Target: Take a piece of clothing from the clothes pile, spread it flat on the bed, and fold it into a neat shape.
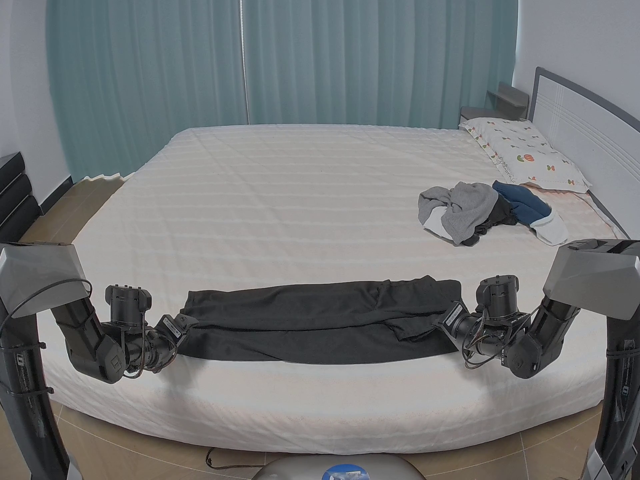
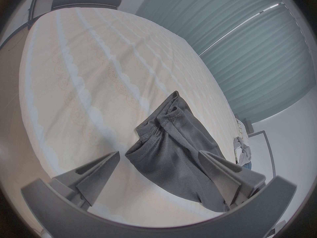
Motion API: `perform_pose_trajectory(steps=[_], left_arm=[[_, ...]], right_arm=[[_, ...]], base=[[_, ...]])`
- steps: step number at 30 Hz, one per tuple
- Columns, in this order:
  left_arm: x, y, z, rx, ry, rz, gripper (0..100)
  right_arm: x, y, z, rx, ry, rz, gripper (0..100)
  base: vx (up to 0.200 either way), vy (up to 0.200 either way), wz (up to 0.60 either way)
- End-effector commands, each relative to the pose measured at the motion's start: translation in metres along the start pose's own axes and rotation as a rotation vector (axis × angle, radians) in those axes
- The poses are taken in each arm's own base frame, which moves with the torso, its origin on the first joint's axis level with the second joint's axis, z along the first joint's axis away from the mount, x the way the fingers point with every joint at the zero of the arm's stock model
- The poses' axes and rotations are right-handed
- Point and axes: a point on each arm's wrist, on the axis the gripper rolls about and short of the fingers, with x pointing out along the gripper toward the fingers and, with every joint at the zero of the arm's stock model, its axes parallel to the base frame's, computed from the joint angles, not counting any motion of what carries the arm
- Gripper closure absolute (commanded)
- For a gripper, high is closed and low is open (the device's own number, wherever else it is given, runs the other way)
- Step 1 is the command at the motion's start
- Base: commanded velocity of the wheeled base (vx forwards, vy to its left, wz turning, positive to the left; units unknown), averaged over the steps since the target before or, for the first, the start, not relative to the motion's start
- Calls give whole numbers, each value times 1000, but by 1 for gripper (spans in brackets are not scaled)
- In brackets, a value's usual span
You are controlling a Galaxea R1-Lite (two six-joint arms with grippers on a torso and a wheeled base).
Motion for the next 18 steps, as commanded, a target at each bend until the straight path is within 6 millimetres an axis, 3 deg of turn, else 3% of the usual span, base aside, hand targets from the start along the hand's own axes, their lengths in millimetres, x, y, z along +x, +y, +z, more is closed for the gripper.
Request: perform_pose_trajectory(steps=[1, 18], left_arm=[[1, 0, 0, 0, 0, 0, 0], [0, 0, 0, -2, 3, 1, 0]], right_arm=[[-8, 4, 2, 0, -3, 14, 100], [-19, 3, 0, -7, 51, -27, 100]], base=[[0, 0, 0], [0, 0, 0]])
